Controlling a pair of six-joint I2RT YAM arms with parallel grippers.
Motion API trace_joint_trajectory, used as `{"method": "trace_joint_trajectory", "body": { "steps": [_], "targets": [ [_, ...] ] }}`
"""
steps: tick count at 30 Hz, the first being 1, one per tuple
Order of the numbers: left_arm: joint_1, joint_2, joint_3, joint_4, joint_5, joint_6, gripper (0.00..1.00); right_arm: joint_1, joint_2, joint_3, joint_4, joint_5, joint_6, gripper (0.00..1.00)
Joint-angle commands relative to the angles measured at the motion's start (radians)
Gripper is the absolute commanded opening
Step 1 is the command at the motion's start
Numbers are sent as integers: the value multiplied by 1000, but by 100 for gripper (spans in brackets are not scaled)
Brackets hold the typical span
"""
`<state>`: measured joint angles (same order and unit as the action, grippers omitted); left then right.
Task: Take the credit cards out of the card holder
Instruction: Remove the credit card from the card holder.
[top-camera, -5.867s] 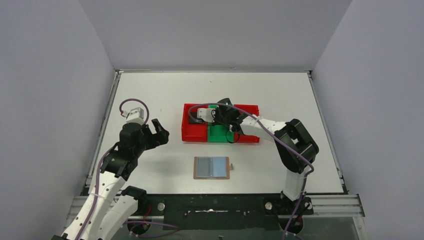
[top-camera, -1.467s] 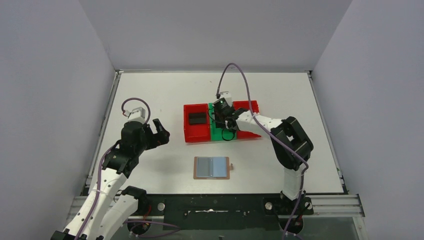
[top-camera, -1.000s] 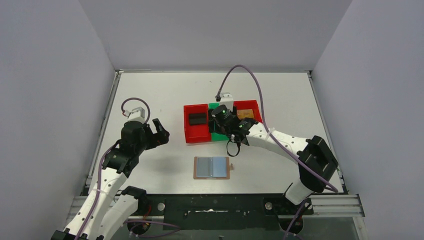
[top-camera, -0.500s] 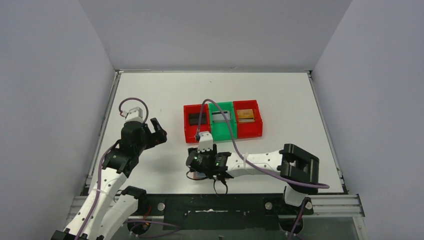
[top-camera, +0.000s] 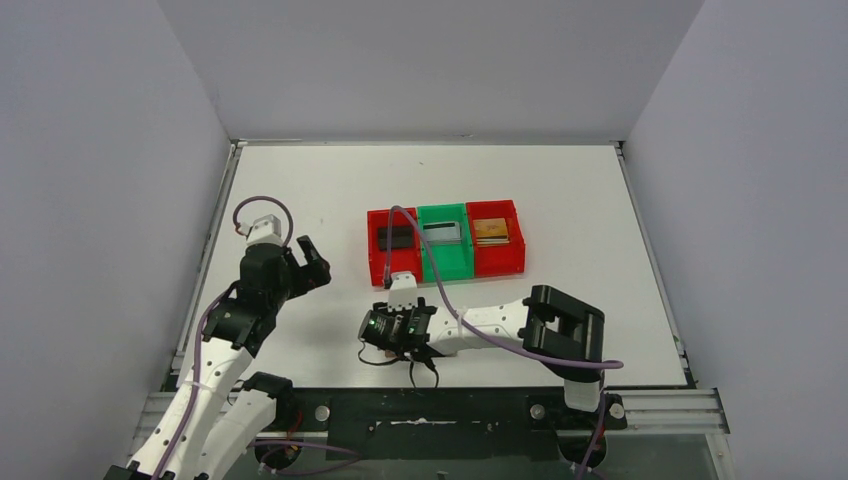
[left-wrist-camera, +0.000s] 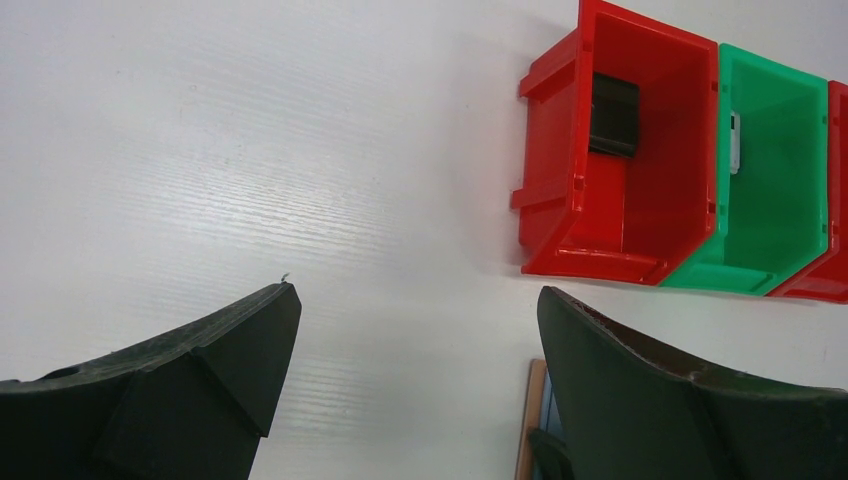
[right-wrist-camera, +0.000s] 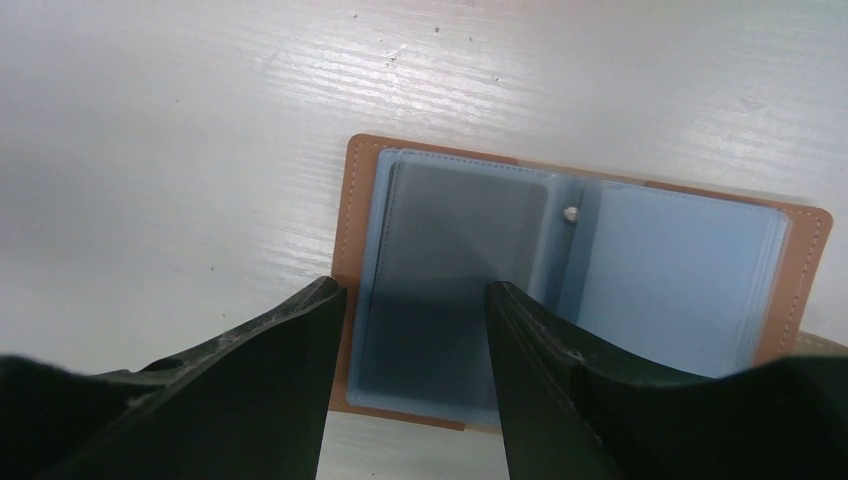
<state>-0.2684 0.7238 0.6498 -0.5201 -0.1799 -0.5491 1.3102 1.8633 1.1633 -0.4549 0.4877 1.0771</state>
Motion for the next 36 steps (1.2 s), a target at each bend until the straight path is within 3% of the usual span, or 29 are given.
{"method": "trace_joint_trajectory", "body": {
  "steps": [1,9,19,26,36],
  "targets": [
    [6,-4,11,30,2,-8,91,25,-45,48,-20,84,8,58],
    [6,4,11,35,22,-5,91,18,-66,61,-47,125,6,60],
    [5,14,11,36,26,-5,91,-2,6,38,-58,86,35,52],
    [6,19,11,38,34,-3,91,-13,44,28,-63,48,45,52],
    [6,18,11,41,40,-3,91,-17,-17,-21,18,32,32,27]
  ]
}}
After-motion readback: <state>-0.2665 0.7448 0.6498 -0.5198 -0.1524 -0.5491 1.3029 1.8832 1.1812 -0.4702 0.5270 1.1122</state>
